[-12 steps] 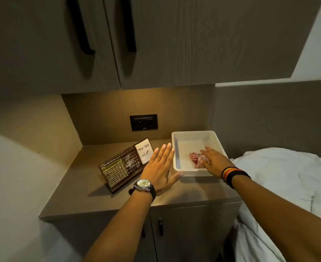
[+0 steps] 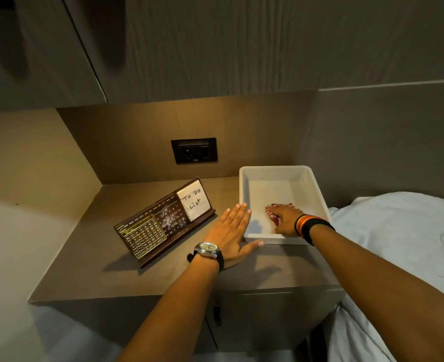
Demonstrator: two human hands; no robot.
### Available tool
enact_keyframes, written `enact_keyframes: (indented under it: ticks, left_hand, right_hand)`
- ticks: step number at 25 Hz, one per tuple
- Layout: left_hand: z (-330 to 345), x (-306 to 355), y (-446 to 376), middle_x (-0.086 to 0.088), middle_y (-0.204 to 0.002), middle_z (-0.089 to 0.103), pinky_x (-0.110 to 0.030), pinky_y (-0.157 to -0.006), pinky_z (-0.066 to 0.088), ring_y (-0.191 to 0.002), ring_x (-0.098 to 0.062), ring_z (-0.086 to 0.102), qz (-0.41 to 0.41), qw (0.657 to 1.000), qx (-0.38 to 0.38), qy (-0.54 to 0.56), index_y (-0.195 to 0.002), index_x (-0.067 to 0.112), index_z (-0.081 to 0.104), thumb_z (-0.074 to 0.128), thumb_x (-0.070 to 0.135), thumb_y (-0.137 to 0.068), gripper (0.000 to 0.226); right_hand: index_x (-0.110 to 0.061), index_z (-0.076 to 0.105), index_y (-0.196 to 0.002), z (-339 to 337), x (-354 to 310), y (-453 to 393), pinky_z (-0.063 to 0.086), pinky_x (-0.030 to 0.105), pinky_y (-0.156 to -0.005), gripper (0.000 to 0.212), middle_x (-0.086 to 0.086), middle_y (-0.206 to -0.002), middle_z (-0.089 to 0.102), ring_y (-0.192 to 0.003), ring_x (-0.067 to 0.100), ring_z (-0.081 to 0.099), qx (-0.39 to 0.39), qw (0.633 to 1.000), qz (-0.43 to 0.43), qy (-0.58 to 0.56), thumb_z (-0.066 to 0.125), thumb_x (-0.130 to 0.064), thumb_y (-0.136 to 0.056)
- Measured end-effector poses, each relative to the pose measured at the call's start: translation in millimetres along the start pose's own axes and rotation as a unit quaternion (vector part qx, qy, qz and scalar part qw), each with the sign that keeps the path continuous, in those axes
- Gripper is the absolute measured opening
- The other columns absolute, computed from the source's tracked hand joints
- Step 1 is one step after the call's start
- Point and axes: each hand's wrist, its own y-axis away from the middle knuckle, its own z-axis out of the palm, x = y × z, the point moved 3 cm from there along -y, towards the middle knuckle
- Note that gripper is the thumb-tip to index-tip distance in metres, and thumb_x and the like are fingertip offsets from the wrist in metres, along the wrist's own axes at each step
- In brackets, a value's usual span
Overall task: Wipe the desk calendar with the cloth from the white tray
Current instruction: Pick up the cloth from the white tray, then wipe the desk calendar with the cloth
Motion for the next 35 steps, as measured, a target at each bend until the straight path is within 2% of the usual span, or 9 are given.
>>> enact_keyframes:
  ticks: [3, 8, 13, 16, 19, 23, 27, 31, 35]
  left_hand:
    - [4, 1, -2, -0.006, -0.173, -0.01, -0.043, -0.13, -0.002, -0.16, -0.022, -0.008, -0.005, 1.0, -0.014, 0.014, -0.165, 0.015, -0.004, 0.024, 0.078, -0.093, 0.1]
    - [-15, -13, 10, -0.007, -0.173, -0.01, -0.04, -0.129, -0.004, -0.16, -0.023, -0.006, 0.031, 0.999, -0.022, -0.01, -0.164, 0.015, -0.006, 0.028, 0.079, -0.093, 0.102]
    - [-71, -74, 67, -0.01, -0.172, -0.01, -0.042, -0.129, -0.001, -0.16, -0.024, -0.006, 0.046, 0.993, 0.048, -0.097, -0.164, 0.011, -0.003, 0.032, 0.082, -0.092, 0.107]
    - [-103, -121, 106, -0.01, -0.171, -0.014, -0.042, -0.129, -0.002, -0.159, -0.024, -0.009, 0.028, 0.988, 0.057, -0.141, -0.163, 0.01, -0.007, 0.035, 0.09, -0.084, 0.121]
    - [-118, -168, 136, -0.007, -0.168, -0.025, -0.04, -0.127, -0.011, -0.158, -0.024, -0.016, 0.0, 0.984, 0.01, -0.176, -0.162, 0.012, -0.015, 0.038, 0.101, -0.067, 0.14]
    - [-116, -208, 149, -0.005, -0.165, -0.033, -0.036, -0.122, -0.016, -0.154, -0.022, -0.026, 0.0, 0.984, -0.039, -0.174, -0.16, 0.018, -0.022, 0.066, 0.096, -0.052, 0.16]
    - [-106, -223, 136, 0.0, -0.163, -0.038, -0.037, -0.124, -0.011, -0.151, -0.02, -0.03, 0.021, 0.985, -0.067, -0.156, -0.158, 0.024, -0.027, 0.087, 0.076, -0.048, 0.167]
    - [-97, -217, 125, 0.005, -0.162, -0.036, -0.035, -0.122, 0.0, -0.152, -0.016, -0.026, 0.038, 0.995, -0.036, -0.085, -0.16, 0.026, -0.022, 0.095, 0.063, -0.048, 0.166]
    - [-89, -216, 124, 0.002, -0.17, -0.023, -0.035, -0.123, 0.01, -0.155, -0.016, -0.017, 0.041, 0.999, -0.014, -0.02, -0.161, 0.025, -0.018, 0.098, 0.055, -0.049, 0.164]
  right_hand:
    - [-0.029, 0.042, -0.154, 5, 5, -3, 0.03, 0.049, -0.122, 0.049, 0.005, -0.158, 0.046, -0.143, 0.034, 0.044, 0.051, 0.998, 0.01, -0.041, 0.046, -0.029, -0.105]
    - [-0.024, 0.059, -0.142, 10, 2, 4, 0.041, 0.05, -0.116, 0.041, 0.011, -0.142, 0.061, -0.126, 0.036, 0.057, 0.121, 0.979, 0.054, -0.154, 0.052, -0.034, -0.103]
    - [-0.022, 0.069, -0.127, -14, -41, 30, 0.049, 0.038, -0.101, 0.029, 0.007, -0.127, 0.07, -0.115, 0.033, 0.064, 0.29, 0.909, 0.026, -0.297, 0.054, -0.027, -0.103]
    - [-0.02, 0.062, -0.14, -28, -112, 42, 0.042, 0.029, -0.11, 0.045, 0.005, -0.139, 0.064, -0.13, 0.023, 0.058, 0.364, 0.861, -0.048, -0.351, 0.052, -0.003, -0.1]
    - [-0.022, 0.056, -0.146, -13, -187, 48, 0.038, 0.029, -0.115, 0.064, 0.006, -0.15, 0.054, -0.138, 0.022, 0.049, 0.376, 0.843, -0.085, -0.376, 0.046, 0.012, -0.093]
    - [-0.024, 0.053, -0.148, 40, -249, 44, 0.035, 0.043, -0.121, 0.065, 0.008, -0.155, 0.047, -0.145, 0.025, 0.04, 0.367, 0.831, -0.06, -0.413, 0.046, 0.009, -0.093]
    - [-0.024, 0.044, -0.154, 77, -282, 27, 0.031, 0.045, -0.123, 0.068, 0.006, -0.16, 0.04, -0.152, 0.023, 0.03, 0.374, 0.827, -0.036, -0.418, 0.049, 0.008, -0.095]
    - [-0.028, 0.037, -0.158, 95, -291, 17, 0.034, 0.045, -0.121, 0.068, 0.005, -0.163, 0.034, -0.154, 0.022, 0.026, 0.358, 0.841, -0.038, -0.405, 0.05, 0.0, -0.098]
    - [-0.029, 0.045, -0.151, 91, -296, 11, 0.036, 0.043, -0.118, 0.058, 0.001, -0.158, 0.043, -0.148, 0.019, 0.035, 0.375, 0.826, -0.024, -0.42, 0.056, -0.011, -0.098]
